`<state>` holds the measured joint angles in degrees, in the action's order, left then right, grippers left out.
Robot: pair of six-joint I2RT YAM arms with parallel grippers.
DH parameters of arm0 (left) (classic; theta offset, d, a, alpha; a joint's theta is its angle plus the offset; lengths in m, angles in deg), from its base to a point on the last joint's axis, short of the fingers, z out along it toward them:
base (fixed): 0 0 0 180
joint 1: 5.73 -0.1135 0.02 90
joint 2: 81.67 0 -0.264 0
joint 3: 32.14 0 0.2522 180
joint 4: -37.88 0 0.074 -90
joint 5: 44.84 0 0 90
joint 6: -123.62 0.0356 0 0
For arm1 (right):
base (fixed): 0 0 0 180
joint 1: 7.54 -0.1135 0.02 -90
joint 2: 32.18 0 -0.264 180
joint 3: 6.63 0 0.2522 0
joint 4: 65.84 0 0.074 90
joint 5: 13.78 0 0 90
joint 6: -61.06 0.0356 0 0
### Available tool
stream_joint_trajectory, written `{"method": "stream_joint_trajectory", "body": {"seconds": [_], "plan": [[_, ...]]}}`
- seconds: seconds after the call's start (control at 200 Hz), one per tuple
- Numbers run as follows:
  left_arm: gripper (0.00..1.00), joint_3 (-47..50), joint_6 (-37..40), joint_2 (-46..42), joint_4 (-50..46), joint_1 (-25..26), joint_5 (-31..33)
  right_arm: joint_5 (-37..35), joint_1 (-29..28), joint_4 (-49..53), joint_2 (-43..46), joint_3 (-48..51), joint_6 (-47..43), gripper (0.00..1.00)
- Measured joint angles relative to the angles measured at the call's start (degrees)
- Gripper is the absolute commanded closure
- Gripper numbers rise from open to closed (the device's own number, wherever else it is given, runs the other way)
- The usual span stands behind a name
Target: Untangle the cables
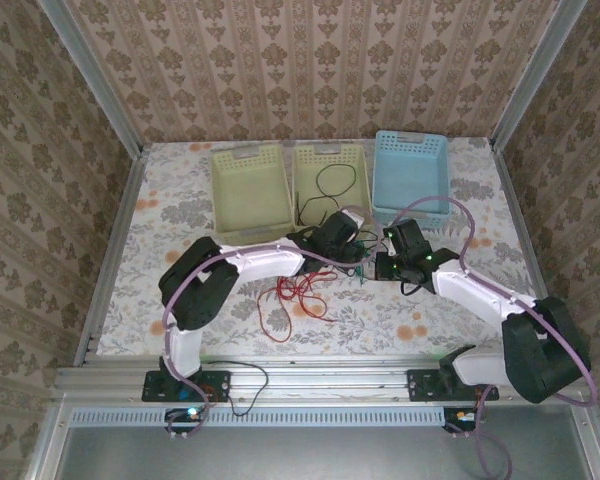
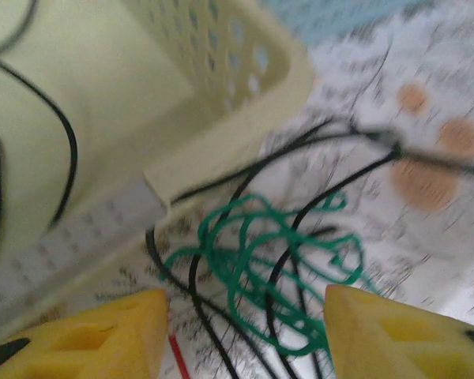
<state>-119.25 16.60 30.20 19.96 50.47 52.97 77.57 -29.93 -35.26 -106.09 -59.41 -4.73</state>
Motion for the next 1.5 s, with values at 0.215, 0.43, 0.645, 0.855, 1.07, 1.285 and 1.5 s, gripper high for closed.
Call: {"method": "stream_joint_trajectory", "body": {"seconds": [0.215,0.43,0.645,0.855,1.07,1.285,1.5], "plan": [[0.46,-1.4,-0.1,1.4,-2.6,0.0,0.5,0.4,0.0,-0.1,0.7,0.0,0.0,0.99],[0.55,-1.4,-0.8,2.7,0.4,-0.2,-2.2,0.8,0.0,-0.2,1.2,0.0,0.0,0.99],[0.92,-1.4,-1.3,4.5,2.4,-0.6,-5.6,0.8,0.0,-0.4,2.1,0.0,0.0,0.99],[1.00,-0.4,-2.1,4.5,5.2,-0.7,-6.3,-1.0,0.0,-0.3,3.8,0.2,0.7,1.00],[1.00,6.4,-3.8,1.5,8.2,-1.2,-2.1,-5.8,0.6,0.6,7.5,0.2,2.9,1.00],[1.00,15.8,-6.9,-3.7,9.4,-4.3,0.7,-11.5,3.8,3.6,11.7,0.3,5.4,1.00],[0.89,21.9,-7.6,-9.5,10.1,-5.3,0.6,-12.8,6.1,5.3,12.7,1.0,6.4,1.00]]}}
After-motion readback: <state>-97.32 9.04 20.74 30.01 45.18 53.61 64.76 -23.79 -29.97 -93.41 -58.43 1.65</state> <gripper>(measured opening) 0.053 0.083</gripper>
